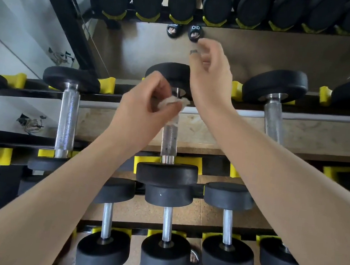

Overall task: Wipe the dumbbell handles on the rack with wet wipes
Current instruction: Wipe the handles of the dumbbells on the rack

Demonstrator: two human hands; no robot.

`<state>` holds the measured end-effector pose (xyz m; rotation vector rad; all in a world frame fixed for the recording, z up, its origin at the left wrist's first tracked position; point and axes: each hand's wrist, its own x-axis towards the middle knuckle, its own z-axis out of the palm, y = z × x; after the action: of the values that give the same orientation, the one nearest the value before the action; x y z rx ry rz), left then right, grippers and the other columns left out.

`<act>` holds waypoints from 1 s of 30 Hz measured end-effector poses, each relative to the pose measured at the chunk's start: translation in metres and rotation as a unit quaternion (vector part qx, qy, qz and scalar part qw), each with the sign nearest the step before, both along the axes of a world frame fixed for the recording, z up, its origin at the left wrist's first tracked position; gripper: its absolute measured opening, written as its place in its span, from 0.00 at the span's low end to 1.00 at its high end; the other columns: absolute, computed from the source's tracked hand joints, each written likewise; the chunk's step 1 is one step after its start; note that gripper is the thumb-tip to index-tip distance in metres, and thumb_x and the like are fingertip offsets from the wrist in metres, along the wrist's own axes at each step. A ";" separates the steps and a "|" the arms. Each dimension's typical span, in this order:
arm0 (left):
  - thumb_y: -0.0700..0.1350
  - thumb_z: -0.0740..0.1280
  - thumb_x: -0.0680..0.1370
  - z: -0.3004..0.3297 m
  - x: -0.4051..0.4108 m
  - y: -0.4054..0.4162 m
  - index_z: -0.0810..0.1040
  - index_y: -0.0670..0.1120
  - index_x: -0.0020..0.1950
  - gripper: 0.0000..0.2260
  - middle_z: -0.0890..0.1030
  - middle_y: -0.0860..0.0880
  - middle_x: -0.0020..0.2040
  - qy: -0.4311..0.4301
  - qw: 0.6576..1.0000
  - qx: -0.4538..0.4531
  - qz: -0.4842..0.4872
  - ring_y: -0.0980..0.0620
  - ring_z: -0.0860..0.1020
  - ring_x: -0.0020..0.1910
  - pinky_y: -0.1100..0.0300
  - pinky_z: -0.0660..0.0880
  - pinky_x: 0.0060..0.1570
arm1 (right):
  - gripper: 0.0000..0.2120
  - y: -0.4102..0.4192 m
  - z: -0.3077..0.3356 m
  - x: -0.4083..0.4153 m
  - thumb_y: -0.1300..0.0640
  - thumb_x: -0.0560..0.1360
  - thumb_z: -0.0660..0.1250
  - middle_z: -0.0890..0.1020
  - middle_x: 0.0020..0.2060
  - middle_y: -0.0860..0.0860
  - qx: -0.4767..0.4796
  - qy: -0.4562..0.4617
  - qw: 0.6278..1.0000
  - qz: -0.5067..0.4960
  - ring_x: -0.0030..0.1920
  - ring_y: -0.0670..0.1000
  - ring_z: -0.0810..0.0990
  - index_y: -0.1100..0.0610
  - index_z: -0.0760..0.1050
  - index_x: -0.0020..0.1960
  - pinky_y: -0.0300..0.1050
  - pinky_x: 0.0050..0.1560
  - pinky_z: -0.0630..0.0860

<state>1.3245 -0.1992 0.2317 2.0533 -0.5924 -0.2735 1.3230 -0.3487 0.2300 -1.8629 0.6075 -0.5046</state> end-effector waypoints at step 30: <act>0.48 0.73 0.77 -0.033 -0.080 -0.181 0.79 0.53 0.45 0.04 0.82 0.55 0.41 0.041 0.999 0.022 0.008 0.57 0.81 0.39 0.66 0.75 0.40 | 0.16 -0.186 -0.008 -0.088 0.49 0.85 0.50 0.77 0.55 0.47 -0.229 0.102 0.955 0.156 0.58 0.51 0.72 0.49 0.74 0.62 0.51 0.58 0.72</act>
<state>1.2449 -0.3803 0.1988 2.0780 -0.5238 -0.3625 1.2353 -0.5344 0.2216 -2.4226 0.3310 -0.2564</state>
